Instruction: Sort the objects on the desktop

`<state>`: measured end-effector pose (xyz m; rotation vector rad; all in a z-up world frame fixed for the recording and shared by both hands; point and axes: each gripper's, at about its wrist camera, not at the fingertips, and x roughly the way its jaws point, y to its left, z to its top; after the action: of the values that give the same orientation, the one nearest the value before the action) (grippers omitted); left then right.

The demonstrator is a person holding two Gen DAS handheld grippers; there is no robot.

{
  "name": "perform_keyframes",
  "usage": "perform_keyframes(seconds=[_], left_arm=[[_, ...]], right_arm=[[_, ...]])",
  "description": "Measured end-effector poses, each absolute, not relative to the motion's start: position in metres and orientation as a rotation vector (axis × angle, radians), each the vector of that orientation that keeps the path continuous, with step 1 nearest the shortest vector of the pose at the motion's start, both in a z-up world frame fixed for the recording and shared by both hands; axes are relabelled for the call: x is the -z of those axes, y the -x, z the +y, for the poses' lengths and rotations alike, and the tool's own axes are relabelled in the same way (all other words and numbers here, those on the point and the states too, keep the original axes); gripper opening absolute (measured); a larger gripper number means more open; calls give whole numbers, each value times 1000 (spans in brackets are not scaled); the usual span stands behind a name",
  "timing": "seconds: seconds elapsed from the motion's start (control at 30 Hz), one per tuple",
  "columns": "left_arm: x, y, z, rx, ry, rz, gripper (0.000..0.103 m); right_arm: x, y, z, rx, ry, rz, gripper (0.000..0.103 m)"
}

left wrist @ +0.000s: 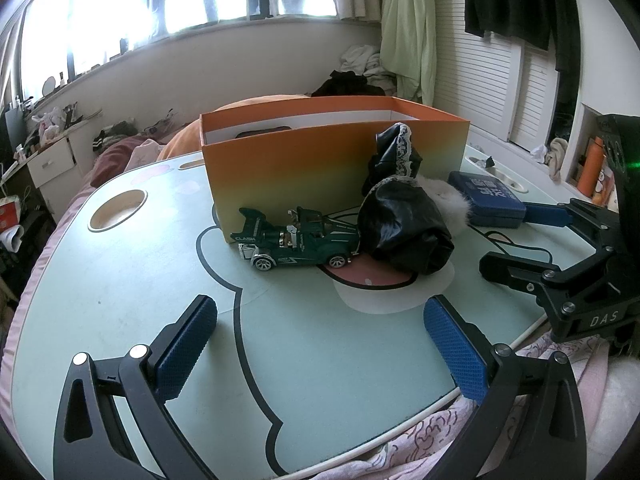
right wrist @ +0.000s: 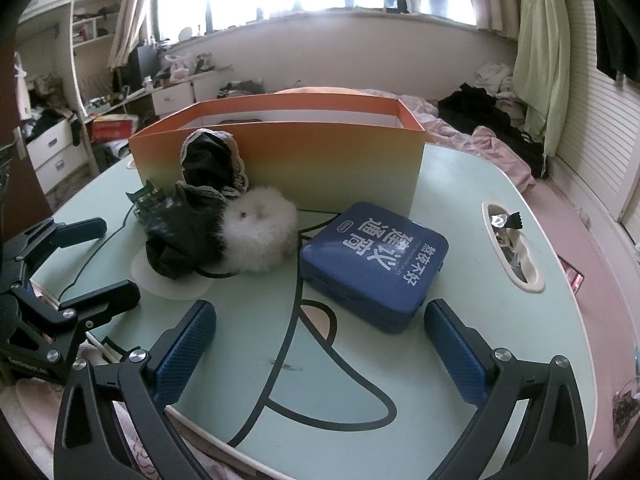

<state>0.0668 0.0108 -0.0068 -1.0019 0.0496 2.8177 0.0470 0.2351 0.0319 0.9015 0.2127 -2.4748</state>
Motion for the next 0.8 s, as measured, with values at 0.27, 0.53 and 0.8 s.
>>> perform_keyframes(seconds=[0.27,0.53,0.8], left_arm=[[7,-67,10,-2818,1002,49,103],[7,-67,10,-2818,1002,49,103],[7,-67,9,-2818,1001,49,103]], right_arm=[[-32,-48,235,2476,-902,213,103],[-32,-49,236,2476,-901,213,103],[-31,-50,237,2476,-901,213,103]])
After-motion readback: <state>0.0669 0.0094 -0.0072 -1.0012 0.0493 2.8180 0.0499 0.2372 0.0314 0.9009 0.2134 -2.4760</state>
